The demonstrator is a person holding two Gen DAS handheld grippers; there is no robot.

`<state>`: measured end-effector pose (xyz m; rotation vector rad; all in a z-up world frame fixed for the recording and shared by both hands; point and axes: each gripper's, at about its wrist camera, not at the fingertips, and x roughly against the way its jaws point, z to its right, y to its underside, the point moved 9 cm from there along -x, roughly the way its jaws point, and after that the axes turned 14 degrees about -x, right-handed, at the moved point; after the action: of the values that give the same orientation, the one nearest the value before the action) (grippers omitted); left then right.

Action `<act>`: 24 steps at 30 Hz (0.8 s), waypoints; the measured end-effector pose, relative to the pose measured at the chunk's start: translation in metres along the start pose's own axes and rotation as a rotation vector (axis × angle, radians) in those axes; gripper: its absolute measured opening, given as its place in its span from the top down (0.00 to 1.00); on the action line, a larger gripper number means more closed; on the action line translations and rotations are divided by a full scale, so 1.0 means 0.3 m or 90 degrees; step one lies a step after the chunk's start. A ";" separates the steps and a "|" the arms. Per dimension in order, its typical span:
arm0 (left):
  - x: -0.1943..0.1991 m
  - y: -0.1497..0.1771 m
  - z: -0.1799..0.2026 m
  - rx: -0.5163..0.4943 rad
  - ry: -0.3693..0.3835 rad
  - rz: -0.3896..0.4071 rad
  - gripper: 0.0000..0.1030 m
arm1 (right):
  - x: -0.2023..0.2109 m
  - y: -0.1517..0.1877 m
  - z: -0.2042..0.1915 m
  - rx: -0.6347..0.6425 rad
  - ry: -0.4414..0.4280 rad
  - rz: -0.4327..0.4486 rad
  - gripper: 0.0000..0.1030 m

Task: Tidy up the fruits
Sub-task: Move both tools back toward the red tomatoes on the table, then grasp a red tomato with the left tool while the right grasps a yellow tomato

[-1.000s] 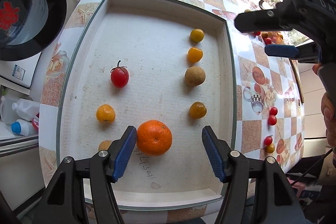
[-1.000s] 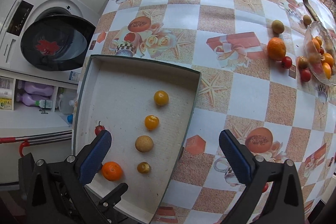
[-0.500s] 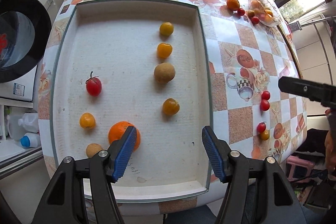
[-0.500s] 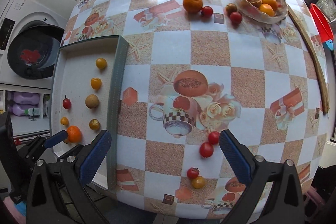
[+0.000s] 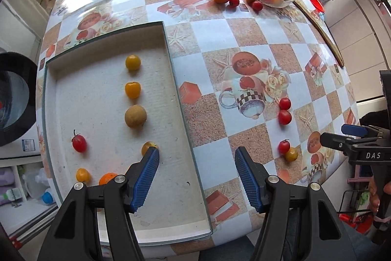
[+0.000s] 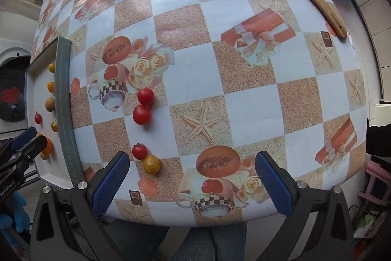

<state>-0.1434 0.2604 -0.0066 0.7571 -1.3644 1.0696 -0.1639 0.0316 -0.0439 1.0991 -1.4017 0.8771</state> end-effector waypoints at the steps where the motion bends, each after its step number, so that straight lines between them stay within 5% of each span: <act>1: -0.005 -0.011 0.016 -0.011 -0.001 -0.001 0.36 | -0.010 0.013 0.009 -0.001 0.002 -0.006 0.01; 16: -0.158 -0.201 0.310 -0.145 0.057 -0.021 0.36 | -0.083 0.159 -0.021 0.056 -0.022 -0.010 0.01; 21: -0.233 -0.244 0.396 -0.177 0.068 -0.034 0.36 | -0.091 0.224 0.027 0.027 -0.041 -0.001 0.23; 24: -0.267 -0.256 0.421 -0.188 0.060 -0.040 0.37 | -0.099 0.256 0.030 0.005 -0.055 -0.002 0.25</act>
<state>-0.1134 0.1038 -0.0600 0.5222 -1.3714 0.8211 -0.2405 0.0503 -0.0693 1.1565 -1.4679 0.8427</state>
